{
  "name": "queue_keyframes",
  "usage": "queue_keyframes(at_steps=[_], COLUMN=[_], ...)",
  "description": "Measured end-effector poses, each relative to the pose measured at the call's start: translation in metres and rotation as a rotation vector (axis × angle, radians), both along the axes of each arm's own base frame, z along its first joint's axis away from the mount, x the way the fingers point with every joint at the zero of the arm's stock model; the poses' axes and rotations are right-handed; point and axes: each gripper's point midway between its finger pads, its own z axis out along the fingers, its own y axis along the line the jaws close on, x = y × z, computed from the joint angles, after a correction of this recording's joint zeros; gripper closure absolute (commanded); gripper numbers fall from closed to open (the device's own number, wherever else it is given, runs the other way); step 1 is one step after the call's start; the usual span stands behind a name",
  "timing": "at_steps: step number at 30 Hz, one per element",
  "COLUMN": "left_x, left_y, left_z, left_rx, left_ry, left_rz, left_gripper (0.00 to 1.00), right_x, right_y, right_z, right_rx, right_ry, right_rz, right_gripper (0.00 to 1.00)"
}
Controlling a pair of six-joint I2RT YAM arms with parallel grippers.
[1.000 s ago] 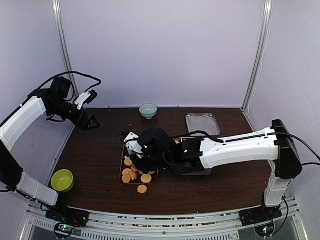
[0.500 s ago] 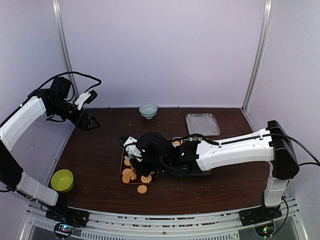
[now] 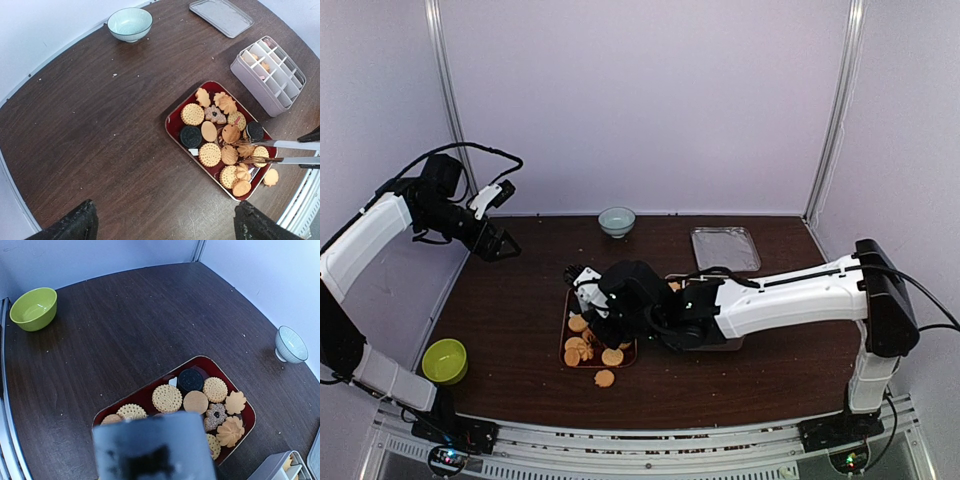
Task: Pack the cookies
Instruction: Pick up the fake cookies from the plate.
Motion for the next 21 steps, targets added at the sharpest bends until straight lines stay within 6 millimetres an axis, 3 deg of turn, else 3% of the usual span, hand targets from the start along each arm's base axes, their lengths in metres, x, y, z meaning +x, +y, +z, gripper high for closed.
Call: queue_keyframes(at_steps=[7,15,18,21], left_x=[-0.001,-0.001,-0.001,-0.001], left_y=[-0.002,-0.003,-0.003,-0.003], left_z=[0.001,0.001,0.001,0.001], left_rx=[-0.01,-0.016,-0.016,-0.016], left_ry=[0.002,0.003,0.004,0.004], left_rz=[-0.007,-0.011,-0.011,-0.011], left_gripper=[0.02,0.02,0.03,0.02], right_x=[-0.001,0.013,0.026,0.041], right_y=[-0.005,-0.013,-0.03,-0.066], right_z=[0.012,0.07,0.093,0.109], right_rx=[0.006,0.124,0.18,0.226], right_ry=[-0.002,-0.033,-0.05,-0.063], right_rz=[0.001,-0.025,-0.062,-0.135], right_gripper=[0.83,0.83,0.83,0.82])
